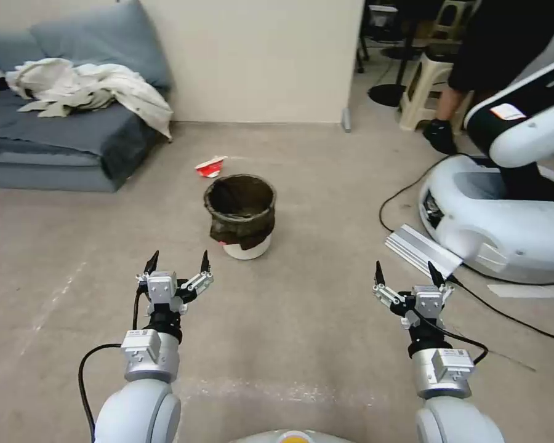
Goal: Pick up the trash can from the floor.
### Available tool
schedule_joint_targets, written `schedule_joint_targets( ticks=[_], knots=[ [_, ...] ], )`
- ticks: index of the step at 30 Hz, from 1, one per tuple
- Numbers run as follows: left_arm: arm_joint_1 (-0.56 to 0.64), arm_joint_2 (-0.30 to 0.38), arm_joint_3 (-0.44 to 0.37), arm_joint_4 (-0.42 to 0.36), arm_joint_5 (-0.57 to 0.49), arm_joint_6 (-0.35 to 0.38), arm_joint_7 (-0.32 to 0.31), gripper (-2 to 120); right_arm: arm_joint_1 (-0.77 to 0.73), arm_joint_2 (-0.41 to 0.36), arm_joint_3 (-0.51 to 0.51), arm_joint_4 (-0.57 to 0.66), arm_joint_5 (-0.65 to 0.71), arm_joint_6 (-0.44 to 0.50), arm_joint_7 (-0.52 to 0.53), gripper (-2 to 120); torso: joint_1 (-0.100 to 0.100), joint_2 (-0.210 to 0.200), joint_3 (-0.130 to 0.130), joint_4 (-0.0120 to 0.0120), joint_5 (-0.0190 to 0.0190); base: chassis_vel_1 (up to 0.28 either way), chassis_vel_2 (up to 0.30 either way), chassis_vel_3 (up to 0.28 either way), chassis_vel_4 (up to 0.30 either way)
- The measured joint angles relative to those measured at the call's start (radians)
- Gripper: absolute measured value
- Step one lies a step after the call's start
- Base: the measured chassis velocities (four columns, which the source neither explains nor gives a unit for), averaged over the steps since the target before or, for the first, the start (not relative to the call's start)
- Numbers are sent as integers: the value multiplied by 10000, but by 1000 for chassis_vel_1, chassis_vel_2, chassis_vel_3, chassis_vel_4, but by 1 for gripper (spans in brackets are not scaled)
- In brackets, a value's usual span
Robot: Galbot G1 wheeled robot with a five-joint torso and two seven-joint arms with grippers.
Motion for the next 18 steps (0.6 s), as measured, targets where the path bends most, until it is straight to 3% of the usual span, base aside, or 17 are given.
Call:
schedule_joint_targets(
  ticks=[18],
  knots=[
    [-36, 22, 0, 49, -30, -16, -73, 100, -36, -1, -13, 58, 5, -141, -99, 100, 0, 0, 0, -1, 0, 0, 0, 0, 0]
  ],
)
